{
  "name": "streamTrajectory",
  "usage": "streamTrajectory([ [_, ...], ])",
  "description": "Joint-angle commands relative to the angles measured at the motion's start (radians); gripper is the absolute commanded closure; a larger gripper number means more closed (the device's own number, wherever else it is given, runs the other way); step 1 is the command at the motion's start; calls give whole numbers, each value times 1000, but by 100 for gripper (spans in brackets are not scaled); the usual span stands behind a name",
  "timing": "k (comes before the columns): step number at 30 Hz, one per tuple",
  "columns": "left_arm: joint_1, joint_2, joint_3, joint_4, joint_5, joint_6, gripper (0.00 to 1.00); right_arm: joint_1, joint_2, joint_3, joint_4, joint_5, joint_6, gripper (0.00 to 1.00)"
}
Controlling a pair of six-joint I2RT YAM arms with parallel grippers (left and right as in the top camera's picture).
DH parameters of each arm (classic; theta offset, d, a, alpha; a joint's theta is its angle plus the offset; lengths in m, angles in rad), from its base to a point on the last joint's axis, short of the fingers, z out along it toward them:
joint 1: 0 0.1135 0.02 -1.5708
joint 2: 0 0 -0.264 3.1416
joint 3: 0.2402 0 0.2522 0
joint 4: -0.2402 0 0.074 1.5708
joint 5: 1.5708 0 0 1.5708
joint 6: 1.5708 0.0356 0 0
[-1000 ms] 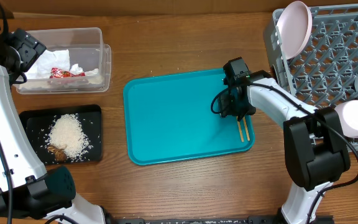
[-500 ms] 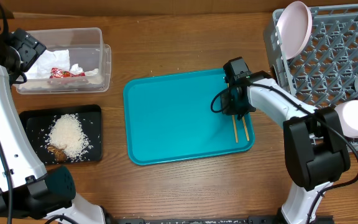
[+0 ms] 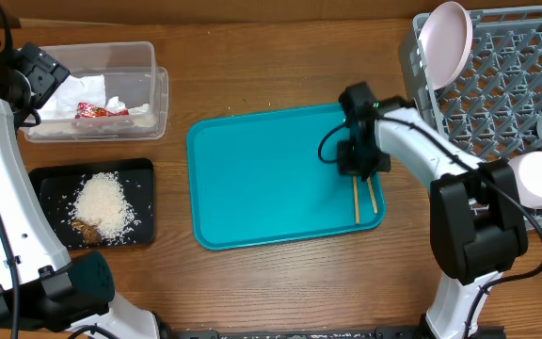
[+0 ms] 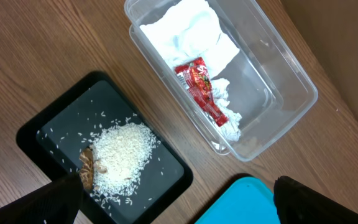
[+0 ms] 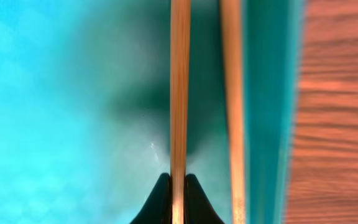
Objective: Sort waste into correct bins and load items into the dishwasher
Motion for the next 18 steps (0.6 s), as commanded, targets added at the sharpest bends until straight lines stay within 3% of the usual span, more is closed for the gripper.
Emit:
streamTrajectory([
  [1,-8,9,-1,3,-13,18,0,-45,-32,171,-64,-8,-32,96],
  [10,-8,9,-1,3,-13,18,0,-284,-91,544,-334,-24,-236,96],
  [18,-11,9,-1,3,-13,18,0,-507,-105,528,-402,-166,-406,96],
])
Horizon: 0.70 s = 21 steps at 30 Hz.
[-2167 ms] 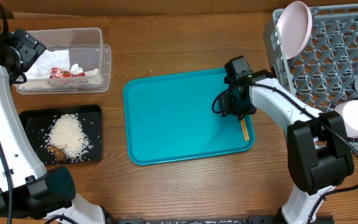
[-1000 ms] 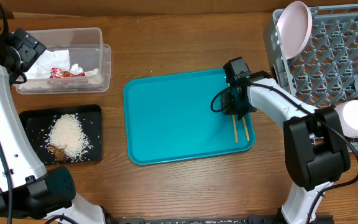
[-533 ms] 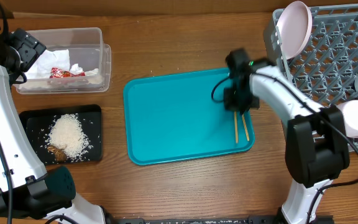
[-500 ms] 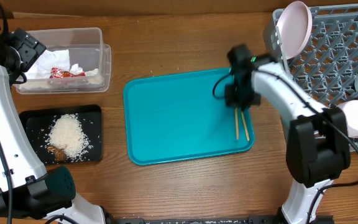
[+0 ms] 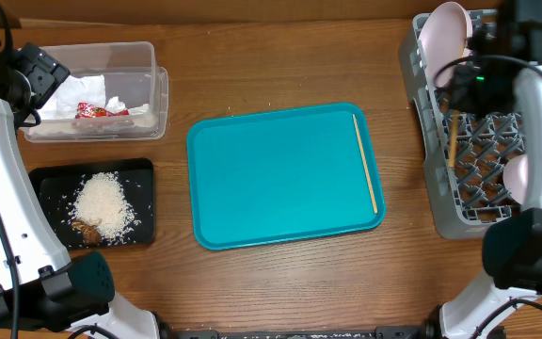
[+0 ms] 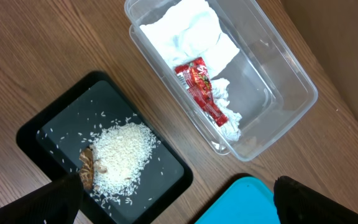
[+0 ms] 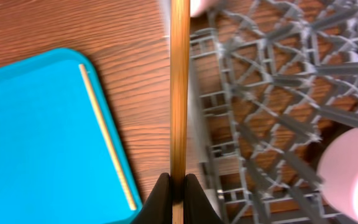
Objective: Sort waste into correct bins and load items into the dishwasher
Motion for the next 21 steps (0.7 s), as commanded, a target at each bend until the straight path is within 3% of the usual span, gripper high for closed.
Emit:
streamTrajectory([
  [1,-13,9,-1,3,-13,18,0,-50,-14,-31,28,-64,-92,96],
  [9,-13,9,-1,3,-13,18,0,-150,-14,-149,166,-39,-100,96],
  [21,-13,9,-1,3,-13,18,0,-156,-14,-310,282,-37,-272,96],
])
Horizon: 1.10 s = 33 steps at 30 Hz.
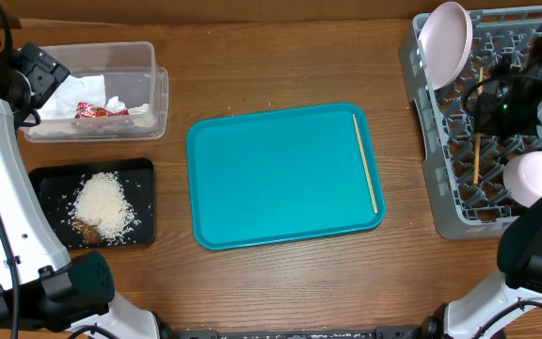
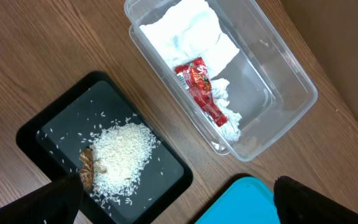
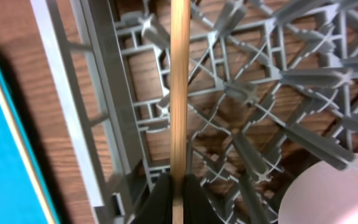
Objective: Sort waste into correct bins and load items into the dishwasher
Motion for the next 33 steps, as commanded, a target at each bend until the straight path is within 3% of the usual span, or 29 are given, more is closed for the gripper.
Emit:
streamTrajectory([
  [1,-13,9,-1,3,-13,18,0,2,-14,-22,25,-5,-63,96],
  [7,-13,9,-1,3,-13,18,0,-10,-14,-23,83,112,-63,96],
  [19,-13,9,-1,3,-13,18,0,-10,-9,-23,201,106,-108,96],
  [29,-13,9,-1,3,-13,18,0,-10,19,-23,190,28,-108,96],
  [31,-13,9,-1,3,-13,18,0,-10,20,-23,185,28,-108,84],
  [32,-13,9,-1,3,-13,18,0,-10,20,-23,185,28,-107,63],
  [33,-13,9,-1,3,-13,18,0,-10,20,-23,184,28,-107,35],
])
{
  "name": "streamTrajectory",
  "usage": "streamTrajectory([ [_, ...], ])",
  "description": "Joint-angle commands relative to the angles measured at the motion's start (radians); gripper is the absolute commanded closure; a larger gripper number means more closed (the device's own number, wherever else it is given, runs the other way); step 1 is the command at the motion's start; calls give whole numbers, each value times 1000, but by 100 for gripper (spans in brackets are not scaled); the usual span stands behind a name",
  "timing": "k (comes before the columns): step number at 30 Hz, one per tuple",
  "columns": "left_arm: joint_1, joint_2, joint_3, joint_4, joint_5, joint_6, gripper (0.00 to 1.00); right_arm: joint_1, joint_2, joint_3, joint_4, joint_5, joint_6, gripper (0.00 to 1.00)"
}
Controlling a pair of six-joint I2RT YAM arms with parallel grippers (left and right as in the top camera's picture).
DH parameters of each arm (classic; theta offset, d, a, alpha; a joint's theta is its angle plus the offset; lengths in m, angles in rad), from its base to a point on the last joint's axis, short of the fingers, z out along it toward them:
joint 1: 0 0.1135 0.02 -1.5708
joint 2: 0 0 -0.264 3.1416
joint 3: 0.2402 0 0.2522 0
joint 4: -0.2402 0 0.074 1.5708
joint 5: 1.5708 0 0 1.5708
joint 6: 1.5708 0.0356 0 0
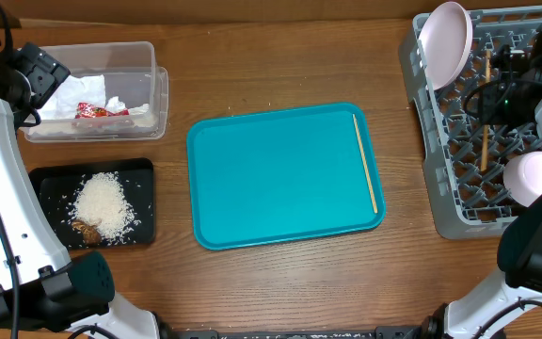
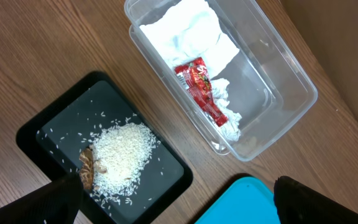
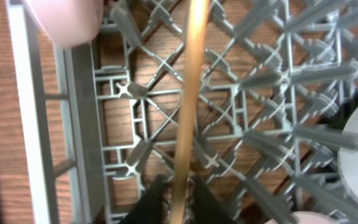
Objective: Sort waste into correct bins and load items into the dishwasher
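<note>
One wooden chopstick (image 1: 484, 113) lies in the grey dish rack (image 1: 440, 188). In the right wrist view this chopstick (image 3: 188, 93) sits tilted and loose between the spread fingers of my right gripper (image 3: 178, 183), which is open over the rack. Seen from overhead, the right gripper (image 1: 490, 94) hovers at the rack's left part. A second chopstick (image 1: 366, 165) lies along the right edge of the teal tray (image 1: 271, 179). My left gripper (image 2: 179, 208) hangs open high above the table's left side, holding nothing.
A pink plate (image 1: 443, 42) stands at the rack's back left and a pink cup (image 1: 527, 179) at its right. A clear bin (image 1: 97, 94) with tissues and a red wrapper, and a black tray (image 1: 92, 202) of rice, sit at the left.
My right gripper's fingers have spread and let the chopstick go. The chopstick now lies further back in the rack, tilted. The left arm has not moved.
My right gripper was shut on one of two chopsticks on the teal tray. Then it held that chopstick at the rack's left edge, then over the rack's grid. Now the chopstick rests in the rack and the fingers are open; the other chopstick stays on the tray.
</note>
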Motion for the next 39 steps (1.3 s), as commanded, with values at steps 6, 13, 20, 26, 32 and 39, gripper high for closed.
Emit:
streamTrajectory([
  [6,-13,9,-1,3,-13,18,0,-7,11,1,-14,-14,2,22],
  [13,-13,9,-1,2,-13,18,0,-7,-35,84,-65,-16,129,17],
  [20,-13,9,-1,3,-13,18,0,-7,-206,163,-72,-163,312,8],
  [26,-13,9,-1,3,-13,18,0,-7,-333,163,-162,-691,313,0],
  [32,-13,9,-1,2,-13,18,0,24,-333,146,-206,-713,314,15],
  [39,-13,9,-1,2,-13,18,0,194,-330,15,-244,-253,427,20],
])
